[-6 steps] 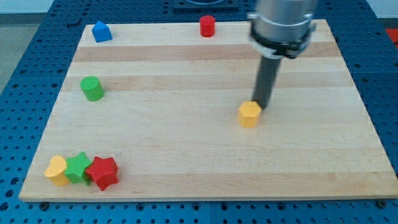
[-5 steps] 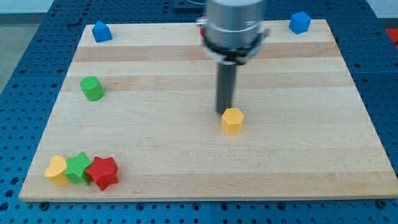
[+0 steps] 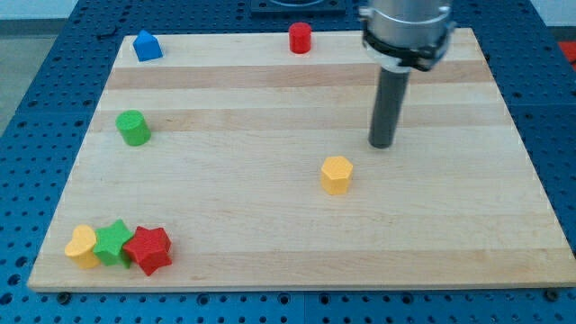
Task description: Slide the yellow hexagon to the yellow heart
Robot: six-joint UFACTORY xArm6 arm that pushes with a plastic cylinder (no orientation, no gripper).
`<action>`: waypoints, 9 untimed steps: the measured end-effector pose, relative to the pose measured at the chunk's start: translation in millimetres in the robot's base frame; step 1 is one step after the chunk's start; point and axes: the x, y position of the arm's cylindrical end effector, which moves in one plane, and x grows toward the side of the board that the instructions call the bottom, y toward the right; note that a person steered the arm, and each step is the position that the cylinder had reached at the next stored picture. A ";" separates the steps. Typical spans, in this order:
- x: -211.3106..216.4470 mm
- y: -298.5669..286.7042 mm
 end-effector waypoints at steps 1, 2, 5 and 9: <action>33.6 -2.3; 59.5 -32.0; 66.8 -69.9; 64.9 -200.4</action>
